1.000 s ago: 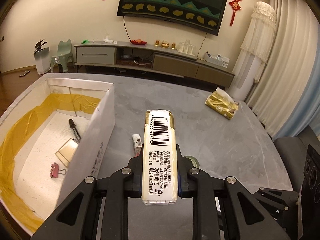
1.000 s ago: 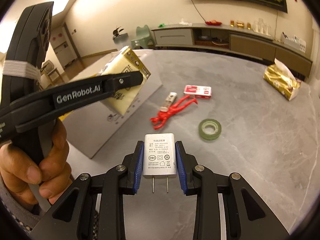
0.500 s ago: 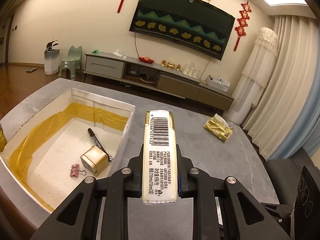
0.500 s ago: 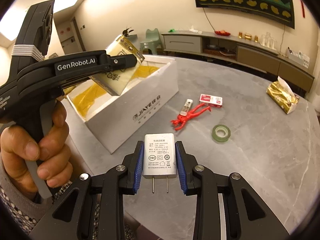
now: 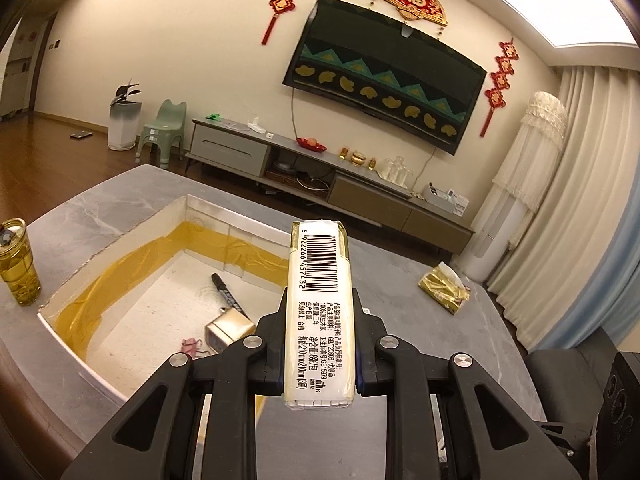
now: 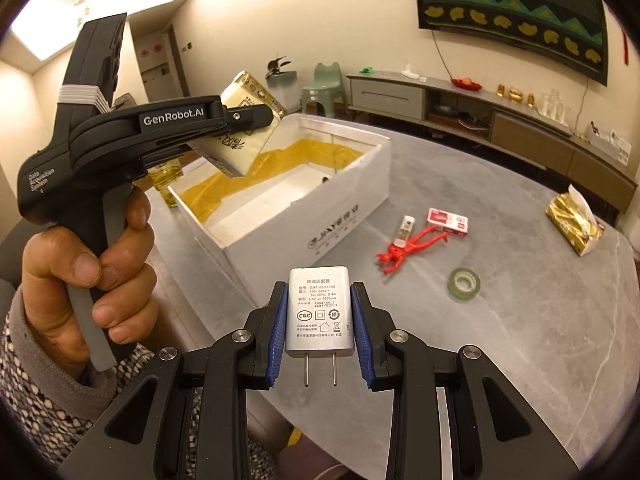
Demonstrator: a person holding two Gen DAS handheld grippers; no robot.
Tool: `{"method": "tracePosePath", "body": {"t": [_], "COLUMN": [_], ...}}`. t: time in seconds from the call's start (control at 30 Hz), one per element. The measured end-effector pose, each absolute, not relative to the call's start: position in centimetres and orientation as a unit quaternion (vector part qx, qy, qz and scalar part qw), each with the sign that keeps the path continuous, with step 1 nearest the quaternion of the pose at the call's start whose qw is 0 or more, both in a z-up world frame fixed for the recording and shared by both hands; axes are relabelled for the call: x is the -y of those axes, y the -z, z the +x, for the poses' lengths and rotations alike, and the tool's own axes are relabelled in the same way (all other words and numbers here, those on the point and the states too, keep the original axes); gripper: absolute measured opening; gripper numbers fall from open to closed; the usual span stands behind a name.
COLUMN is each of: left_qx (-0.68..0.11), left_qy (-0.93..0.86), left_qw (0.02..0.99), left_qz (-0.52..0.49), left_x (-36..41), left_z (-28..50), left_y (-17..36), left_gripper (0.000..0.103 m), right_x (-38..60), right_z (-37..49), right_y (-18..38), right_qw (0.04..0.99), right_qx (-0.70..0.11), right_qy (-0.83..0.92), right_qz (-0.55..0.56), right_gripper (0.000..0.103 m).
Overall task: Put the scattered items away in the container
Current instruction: 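Carry the cream barcode box and white plug over the yellow-lined box with both tools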
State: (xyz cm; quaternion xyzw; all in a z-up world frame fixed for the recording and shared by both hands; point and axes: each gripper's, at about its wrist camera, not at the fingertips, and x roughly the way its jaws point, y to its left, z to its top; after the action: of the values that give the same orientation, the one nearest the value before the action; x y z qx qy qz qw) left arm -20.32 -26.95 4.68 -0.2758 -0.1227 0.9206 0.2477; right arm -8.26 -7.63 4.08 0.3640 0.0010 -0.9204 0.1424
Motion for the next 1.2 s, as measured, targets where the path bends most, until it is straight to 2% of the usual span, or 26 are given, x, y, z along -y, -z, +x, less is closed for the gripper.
{"method": "tracePosePath", "body": {"t": [0.8, 1.2], "left_qx": [0.181, 0.179], "left_qy": [-0.924, -0.923], "left_qw": [0.184, 0.157], "left_qz": [-0.281, -0.303], "left_x": [34.3, 35.3], "left_z": [-22.8, -24.5], "left_y": [-3.9, -2.4], "left_gripper": [0.024, 0.024], "right_x": [14.6, 15.7], "right_z": [-13.7, -17.3], "right_y": [-6.1, -6.6], "right_qw": [0.205, 0.220], "right_qx": [-0.048, -0.051], "right_qy": [0.910, 0.906], "right_qz": [0.357, 0.359], "right_gripper": [0.032, 0.032]}}
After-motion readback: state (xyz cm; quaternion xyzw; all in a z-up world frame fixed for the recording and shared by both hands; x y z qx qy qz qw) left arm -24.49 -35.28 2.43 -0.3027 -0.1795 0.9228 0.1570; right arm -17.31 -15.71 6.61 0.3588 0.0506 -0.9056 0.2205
